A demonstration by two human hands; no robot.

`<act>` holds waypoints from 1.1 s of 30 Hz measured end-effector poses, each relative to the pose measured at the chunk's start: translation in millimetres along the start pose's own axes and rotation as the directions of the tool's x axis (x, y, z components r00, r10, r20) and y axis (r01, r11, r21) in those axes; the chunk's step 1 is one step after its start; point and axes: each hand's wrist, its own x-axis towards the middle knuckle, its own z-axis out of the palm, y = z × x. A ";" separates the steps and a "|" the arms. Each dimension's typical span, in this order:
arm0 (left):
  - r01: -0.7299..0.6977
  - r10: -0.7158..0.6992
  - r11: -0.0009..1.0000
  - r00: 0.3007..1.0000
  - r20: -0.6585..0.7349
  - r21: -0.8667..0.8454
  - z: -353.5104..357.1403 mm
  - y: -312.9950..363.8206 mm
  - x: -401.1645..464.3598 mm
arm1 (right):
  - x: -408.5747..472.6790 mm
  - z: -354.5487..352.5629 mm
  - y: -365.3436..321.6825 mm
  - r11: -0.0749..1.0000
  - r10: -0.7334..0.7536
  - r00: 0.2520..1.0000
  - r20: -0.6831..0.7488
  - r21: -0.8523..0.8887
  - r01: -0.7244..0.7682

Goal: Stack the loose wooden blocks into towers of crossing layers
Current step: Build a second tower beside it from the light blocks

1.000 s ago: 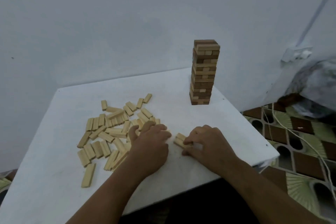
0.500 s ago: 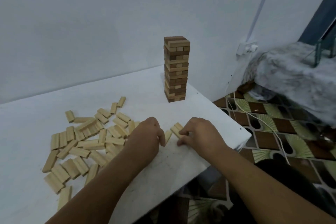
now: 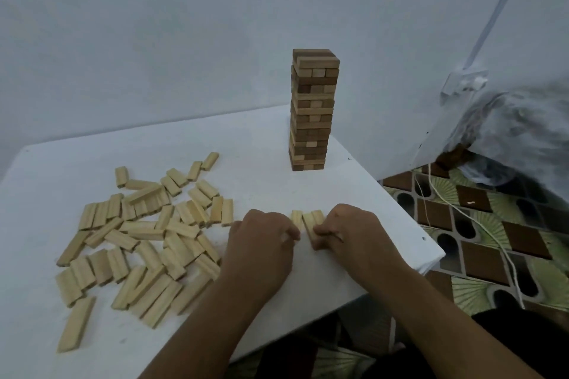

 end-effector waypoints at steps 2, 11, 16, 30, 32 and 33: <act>0.052 -0.052 0.999 0.998 -0.027 0.016 6.2 6.3 0.6 | 0.4 1.7 11.9 0.995 -0.051 0.998 -0.041 0.087 0.054; 0.095 -0.094 0.996 0.986 -0.135 -0.004 17.1 23.6 -0.7 | 11.5 15.4 31.6 0.963 -0.220 0.947 -0.233 0.104 0.249; 0.111 -0.123 0.989 0.984 -0.129 -0.098 19.7 19.3 3.7 | 14.0 16.7 33.8 0.937 -0.289 0.901 -0.324 0.096 0.335; 0.082 -0.078 0.996 0.984 -0.158 0.019 27.5 22.9 6.9 | 14.7 16.8 41.0 0.947 -0.243 0.908 -0.340 0.121 0.299; 0.075 -0.071 0.997 0.984 -0.162 0.018 26.5 24.5 7.8 | 17.1 16.7 41.1 0.949 -0.242 0.912 -0.331 0.115 0.293; 0.074 -0.071 0.997 0.985 -0.160 0.010 26.6 24.6 8.3 | 17.9 17.6 42.4 0.947 -0.255 0.905 -0.341 0.101 0.305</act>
